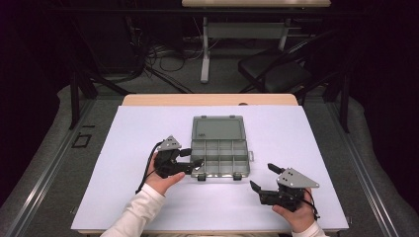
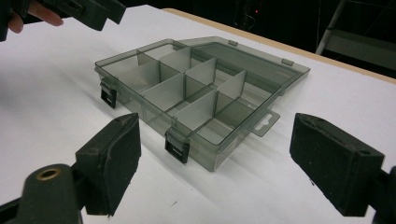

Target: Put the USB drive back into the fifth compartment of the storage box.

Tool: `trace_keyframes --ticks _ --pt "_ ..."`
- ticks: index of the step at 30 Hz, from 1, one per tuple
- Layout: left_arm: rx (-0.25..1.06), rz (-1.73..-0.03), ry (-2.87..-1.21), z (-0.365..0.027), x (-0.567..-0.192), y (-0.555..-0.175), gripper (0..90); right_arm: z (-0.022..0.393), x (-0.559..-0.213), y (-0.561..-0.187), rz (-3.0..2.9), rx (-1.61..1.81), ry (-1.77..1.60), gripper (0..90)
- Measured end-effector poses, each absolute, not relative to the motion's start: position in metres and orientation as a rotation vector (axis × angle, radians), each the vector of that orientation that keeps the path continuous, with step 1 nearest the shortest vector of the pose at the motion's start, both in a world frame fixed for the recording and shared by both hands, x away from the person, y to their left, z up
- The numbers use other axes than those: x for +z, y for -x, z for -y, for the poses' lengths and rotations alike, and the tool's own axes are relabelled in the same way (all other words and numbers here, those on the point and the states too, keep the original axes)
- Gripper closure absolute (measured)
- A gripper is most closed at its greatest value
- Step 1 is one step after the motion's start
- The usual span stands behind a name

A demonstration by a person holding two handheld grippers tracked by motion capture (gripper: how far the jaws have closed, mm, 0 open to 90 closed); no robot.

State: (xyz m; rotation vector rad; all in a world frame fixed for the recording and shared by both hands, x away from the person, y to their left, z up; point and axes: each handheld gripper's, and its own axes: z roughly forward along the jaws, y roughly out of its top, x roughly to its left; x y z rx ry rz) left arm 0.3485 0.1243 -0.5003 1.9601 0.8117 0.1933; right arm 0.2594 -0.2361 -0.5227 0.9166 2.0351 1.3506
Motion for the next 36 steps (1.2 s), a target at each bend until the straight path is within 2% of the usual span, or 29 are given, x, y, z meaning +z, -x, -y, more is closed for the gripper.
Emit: trace_keyframes --ticks 8,16,19,22,27,36 --pt "0.192 -0.809 -1.900 -0.136 -0.493 -0.345 20.0 0.236 -0.523 -0.258 -2.035 1.350 -0.916 16.3" --pt "0.183 -0.834 -1.836 -0.155 -0.489 -0.344 15.0 0.236 -0.524 -0.260 -2.038 1.360 -0.920 16.3" --pt "0.179 -0.832 -1.837 -0.161 -0.489 -0.344 9.2 0.236 -0.524 -0.260 -2.042 1.360 -0.924 16.3" --pt "0.193 -0.836 -1.842 -0.166 -0.490 -0.341 8.1 0.235 -0.524 -0.260 -2.043 1.366 -0.925 16.3" --pt "0.223 -0.830 -1.863 -0.170 -0.493 -0.337 1.2 0.234 -0.524 -0.260 -2.048 1.369 -0.917 16.3" --pt "0.247 -0.806 -1.886 -0.171 -0.498 -0.327 0.4 0.233 -0.524 -0.260 -2.048 1.371 -0.911 16.3"
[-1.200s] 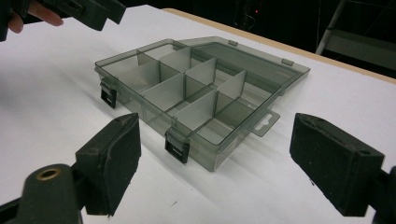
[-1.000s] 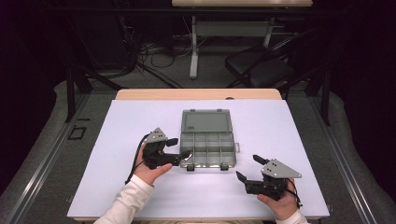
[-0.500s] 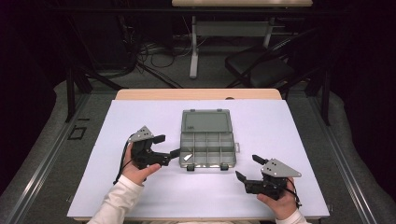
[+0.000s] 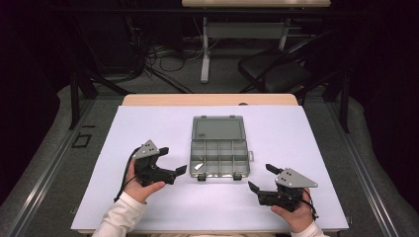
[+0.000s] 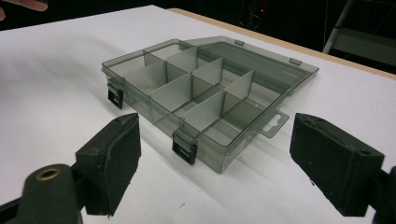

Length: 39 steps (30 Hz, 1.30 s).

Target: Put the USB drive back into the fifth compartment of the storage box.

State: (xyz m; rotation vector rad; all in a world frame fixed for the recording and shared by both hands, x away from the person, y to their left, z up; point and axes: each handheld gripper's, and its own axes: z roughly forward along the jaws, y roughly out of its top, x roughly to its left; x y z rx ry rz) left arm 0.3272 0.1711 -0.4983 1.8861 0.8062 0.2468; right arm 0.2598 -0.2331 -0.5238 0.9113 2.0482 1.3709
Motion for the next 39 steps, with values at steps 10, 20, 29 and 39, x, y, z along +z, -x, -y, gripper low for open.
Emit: trace_keyframes --ticks 10,20,29,39 --pt "0.257 -0.794 -1.894 -0.174 -0.497 -0.317 0.4 0.234 -0.524 -0.259 -2.044 1.371 -0.912 16.3" --pt "0.289 -0.798 -1.881 -0.185 -0.500 -0.302 0.5 0.233 -0.524 -0.258 -2.038 1.369 -0.912 16.3" --pt "0.352 -0.792 -1.861 -0.193 -0.512 -0.292 0.5 0.233 -0.524 -0.258 -2.042 1.361 -0.909 16.3" --pt "0.392 -0.767 -1.841 -0.195 -0.516 -0.293 0.5 0.233 -0.524 -0.258 -2.050 1.355 -0.909 16.3"
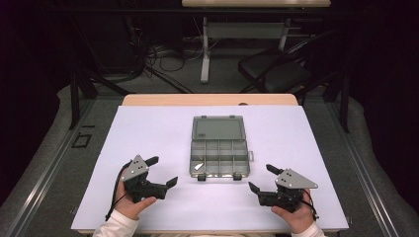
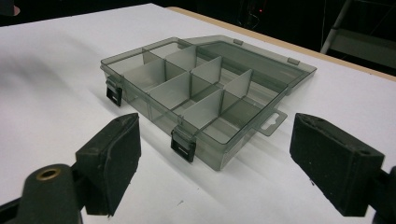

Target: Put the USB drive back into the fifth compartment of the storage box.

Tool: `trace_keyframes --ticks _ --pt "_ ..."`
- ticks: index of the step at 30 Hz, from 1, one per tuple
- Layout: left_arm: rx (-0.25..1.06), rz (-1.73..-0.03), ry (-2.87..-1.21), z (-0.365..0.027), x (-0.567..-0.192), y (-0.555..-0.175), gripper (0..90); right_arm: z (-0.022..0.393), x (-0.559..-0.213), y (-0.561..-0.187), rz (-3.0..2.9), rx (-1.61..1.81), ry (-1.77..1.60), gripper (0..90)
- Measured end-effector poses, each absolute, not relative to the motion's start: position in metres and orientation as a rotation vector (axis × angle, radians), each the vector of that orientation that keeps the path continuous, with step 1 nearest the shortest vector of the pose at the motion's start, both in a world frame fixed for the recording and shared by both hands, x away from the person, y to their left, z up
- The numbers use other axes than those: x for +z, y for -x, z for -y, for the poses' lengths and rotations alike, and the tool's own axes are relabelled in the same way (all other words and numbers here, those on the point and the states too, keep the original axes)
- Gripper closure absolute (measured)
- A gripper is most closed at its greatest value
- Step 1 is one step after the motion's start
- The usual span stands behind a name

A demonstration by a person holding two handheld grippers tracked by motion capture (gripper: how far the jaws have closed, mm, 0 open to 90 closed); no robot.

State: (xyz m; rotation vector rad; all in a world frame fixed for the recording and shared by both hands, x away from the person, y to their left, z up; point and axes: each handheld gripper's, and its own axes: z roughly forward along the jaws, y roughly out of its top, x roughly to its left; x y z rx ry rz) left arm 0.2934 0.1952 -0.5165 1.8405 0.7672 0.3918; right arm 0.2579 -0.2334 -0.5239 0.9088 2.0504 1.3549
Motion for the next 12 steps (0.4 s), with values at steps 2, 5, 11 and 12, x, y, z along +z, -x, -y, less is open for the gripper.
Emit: trace_keyframes --ticks 2,5,11,12 --pt "0.392 -0.774 -1.829 -0.1964 -0.5171 -0.2937 0.5 0.2334 -0.5240 -0.2578 -2.050 1.355 -0.908 16.3" --pt "0.392 -0.783 -1.827 -0.1979 -0.5179 -0.2943 0.5 0.2336 -0.5241 -0.2580 -2.051 1.354 -0.909 16.3" --pt "0.391 -0.785 -1.824 -0.1982 -0.5187 -0.2946 0.5 0.2336 -0.5240 -0.2582 -2.052 1.354 -0.902 16.3" --pt "0.391 -0.784 -1.825 -0.1983 -0.5189 -0.2951 0.5 0.2336 -0.5241 -0.2583 -2.052 1.355 -0.905 16.3"
